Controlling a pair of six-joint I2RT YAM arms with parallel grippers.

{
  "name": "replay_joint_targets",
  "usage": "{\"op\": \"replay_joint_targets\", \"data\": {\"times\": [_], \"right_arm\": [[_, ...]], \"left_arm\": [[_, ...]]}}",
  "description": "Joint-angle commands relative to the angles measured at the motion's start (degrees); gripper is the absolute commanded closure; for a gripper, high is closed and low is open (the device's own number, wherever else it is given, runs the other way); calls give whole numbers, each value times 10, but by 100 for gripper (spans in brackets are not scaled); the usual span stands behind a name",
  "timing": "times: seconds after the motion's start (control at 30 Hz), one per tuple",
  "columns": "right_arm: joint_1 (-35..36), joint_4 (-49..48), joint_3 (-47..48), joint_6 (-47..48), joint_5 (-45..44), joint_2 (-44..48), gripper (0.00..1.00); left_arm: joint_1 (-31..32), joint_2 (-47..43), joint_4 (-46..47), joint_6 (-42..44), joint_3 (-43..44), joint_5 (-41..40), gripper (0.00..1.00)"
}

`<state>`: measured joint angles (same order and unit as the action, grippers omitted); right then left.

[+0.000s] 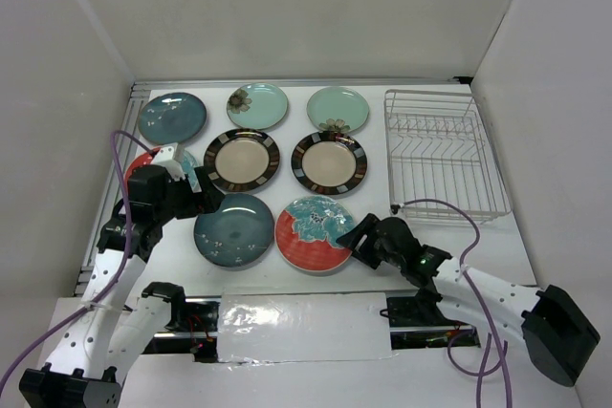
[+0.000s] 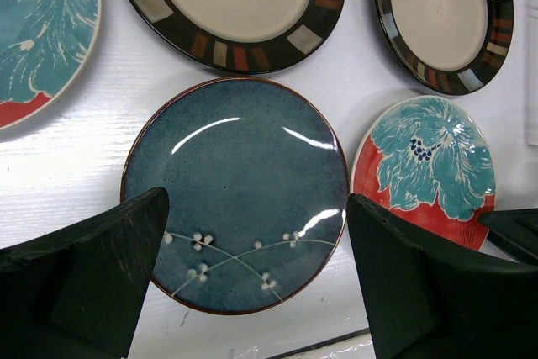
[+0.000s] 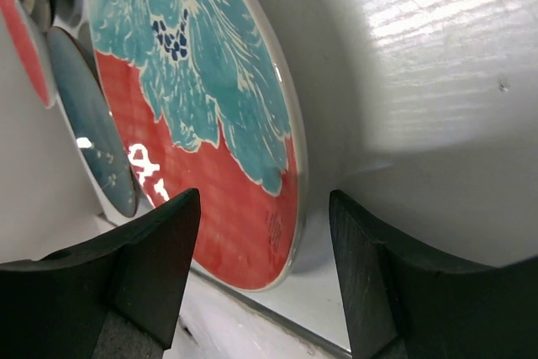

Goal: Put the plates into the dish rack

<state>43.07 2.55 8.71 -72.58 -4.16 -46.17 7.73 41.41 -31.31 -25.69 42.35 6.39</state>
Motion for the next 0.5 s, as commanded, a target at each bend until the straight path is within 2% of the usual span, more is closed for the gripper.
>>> {"op": "replay_joint_targets", "data": {"times": [0.0, 0.17, 0.3, 0.37, 0.4, 0.47], "right_arm": [[-26, -62, -19, 14, 41, -25, 30], [-53, -110, -19, 42, 70, -86, 33], [-61, -124, -13, 54, 83, -127, 39], [-61, -124, -13, 54, 83, -135, 50], [-61, -124, -13, 54, 83, -135, 50], [-61, -124, -13, 65, 83, -127, 63]], "left_arm": [[3, -2, 17, 6, 0, 12, 0], [3, 3, 17, 6, 0, 17, 0], [3, 3, 17, 6, 0, 17, 0], [8, 3, 17, 6, 0, 17, 0], [8, 3, 17, 6, 0, 17, 0], [8, 3, 17, 6, 0, 17, 0]]}}
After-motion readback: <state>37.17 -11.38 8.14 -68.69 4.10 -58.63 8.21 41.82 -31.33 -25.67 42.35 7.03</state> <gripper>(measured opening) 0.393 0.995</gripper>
